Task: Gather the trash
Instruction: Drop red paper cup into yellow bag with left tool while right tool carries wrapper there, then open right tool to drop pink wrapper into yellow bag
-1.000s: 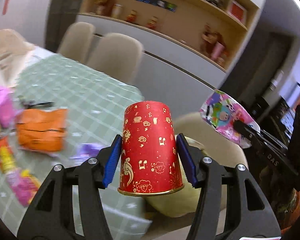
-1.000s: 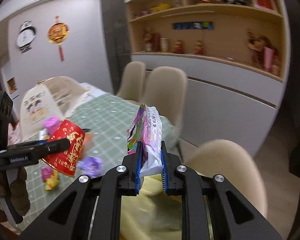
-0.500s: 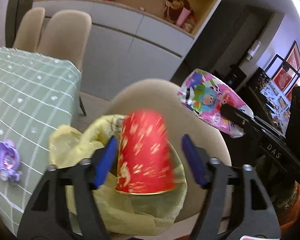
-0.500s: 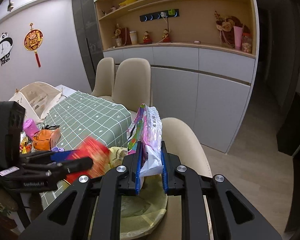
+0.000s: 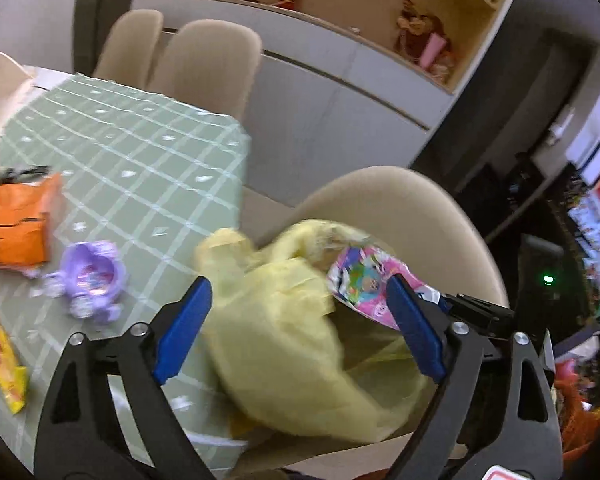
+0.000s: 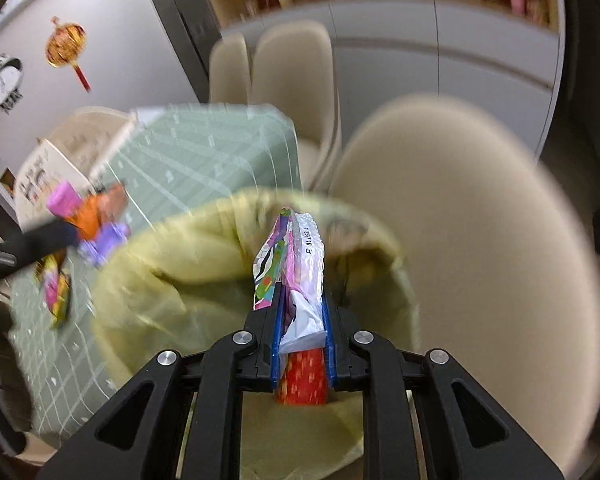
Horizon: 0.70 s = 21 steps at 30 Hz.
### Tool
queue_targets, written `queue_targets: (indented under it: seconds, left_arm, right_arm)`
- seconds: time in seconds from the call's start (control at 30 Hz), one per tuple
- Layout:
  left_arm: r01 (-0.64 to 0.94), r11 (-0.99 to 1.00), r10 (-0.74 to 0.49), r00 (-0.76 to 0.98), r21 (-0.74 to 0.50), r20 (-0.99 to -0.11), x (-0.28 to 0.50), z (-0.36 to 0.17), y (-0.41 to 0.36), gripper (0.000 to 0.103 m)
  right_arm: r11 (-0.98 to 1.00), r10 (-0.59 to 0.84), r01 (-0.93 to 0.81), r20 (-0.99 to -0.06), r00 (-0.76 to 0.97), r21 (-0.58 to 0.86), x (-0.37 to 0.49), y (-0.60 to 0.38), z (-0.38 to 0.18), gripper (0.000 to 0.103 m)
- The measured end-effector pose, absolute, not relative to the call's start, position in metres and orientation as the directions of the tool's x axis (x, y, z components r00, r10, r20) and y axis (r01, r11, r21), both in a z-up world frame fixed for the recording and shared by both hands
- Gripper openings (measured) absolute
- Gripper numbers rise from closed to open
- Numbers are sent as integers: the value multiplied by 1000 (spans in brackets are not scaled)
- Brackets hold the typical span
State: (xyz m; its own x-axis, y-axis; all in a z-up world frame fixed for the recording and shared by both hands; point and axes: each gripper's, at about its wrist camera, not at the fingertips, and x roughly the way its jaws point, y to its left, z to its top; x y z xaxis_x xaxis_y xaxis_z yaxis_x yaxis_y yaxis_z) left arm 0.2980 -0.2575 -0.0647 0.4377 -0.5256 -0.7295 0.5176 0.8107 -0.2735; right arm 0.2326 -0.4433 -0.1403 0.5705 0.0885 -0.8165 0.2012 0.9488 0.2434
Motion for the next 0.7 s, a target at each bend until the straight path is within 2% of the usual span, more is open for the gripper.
queue_targets:
  seconds: [0.13,0.2,0.3,0.53,0.7]
  left_arm:
    - [479,851,-455,463,-217,-761,297,-69,-239,85]
    - [459,861,-440,462,-217,-770,299,-73,-228,85]
    - [435,874,-424,462,-217,-779,302,-80,-211,85]
    - [402,885,-421,471,-237,-775,313,-87,-184,85]
    - [391,891,-412,485,-230,-771,324,-91,-158,85]
  right_arm:
    - [941,118,217,-852,510,260,241,-440,-161,19]
    - [946,120,204,-859,498,251,243,-434,-164,33]
    - [955,100,189,-848,520,229,238,-427,-160,48]
    - [956,42,211,-808,588,204,223,-425,-133,48]
    - [950,1,226,-728,685,214,215,-412,-95,48]
